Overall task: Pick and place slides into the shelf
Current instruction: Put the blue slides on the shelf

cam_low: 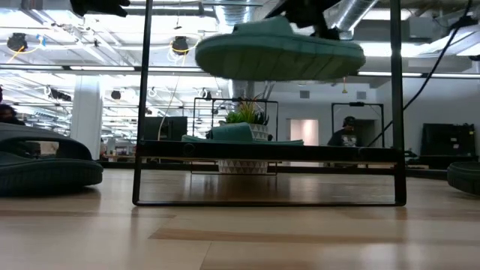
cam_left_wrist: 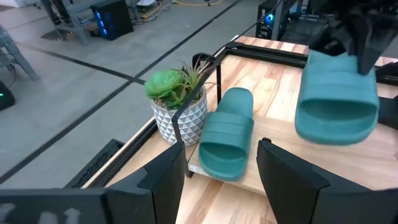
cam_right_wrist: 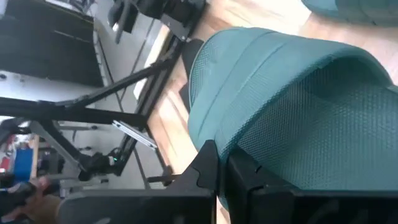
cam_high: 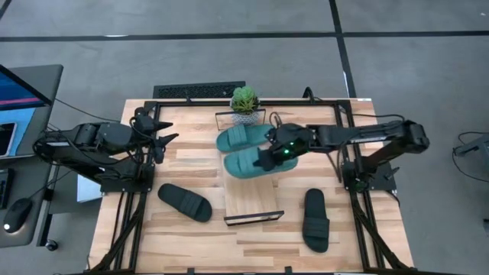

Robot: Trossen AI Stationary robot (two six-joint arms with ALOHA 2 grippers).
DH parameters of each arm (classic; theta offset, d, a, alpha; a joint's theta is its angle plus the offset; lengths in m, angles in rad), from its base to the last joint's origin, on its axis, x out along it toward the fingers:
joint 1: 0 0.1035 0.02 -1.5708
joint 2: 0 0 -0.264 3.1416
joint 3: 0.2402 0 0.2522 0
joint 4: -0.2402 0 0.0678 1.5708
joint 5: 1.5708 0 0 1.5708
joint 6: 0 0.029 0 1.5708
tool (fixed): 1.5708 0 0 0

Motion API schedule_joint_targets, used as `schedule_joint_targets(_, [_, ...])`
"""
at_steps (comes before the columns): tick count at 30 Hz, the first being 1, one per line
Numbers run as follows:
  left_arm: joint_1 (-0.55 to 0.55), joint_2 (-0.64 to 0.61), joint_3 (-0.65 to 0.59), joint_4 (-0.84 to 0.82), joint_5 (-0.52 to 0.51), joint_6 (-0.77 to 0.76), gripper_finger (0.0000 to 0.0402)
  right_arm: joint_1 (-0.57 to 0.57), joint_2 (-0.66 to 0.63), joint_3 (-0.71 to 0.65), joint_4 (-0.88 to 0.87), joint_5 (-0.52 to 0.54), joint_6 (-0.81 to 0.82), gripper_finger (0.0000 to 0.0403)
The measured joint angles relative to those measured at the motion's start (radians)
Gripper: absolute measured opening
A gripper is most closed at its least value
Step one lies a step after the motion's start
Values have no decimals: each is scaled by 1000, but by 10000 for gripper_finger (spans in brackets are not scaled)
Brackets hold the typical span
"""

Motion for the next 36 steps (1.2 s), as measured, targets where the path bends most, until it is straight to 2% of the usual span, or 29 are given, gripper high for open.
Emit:
schedule_joint_targets(21, [0, 0, 0, -12, 15, 15, 188, -46, 211, -1, 190, -123, -78, 0])
schedule_joint_targets(36, [0, 0, 0, -15, 18, 28, 188, -83, 259, -11, 221, -163, -113, 0])
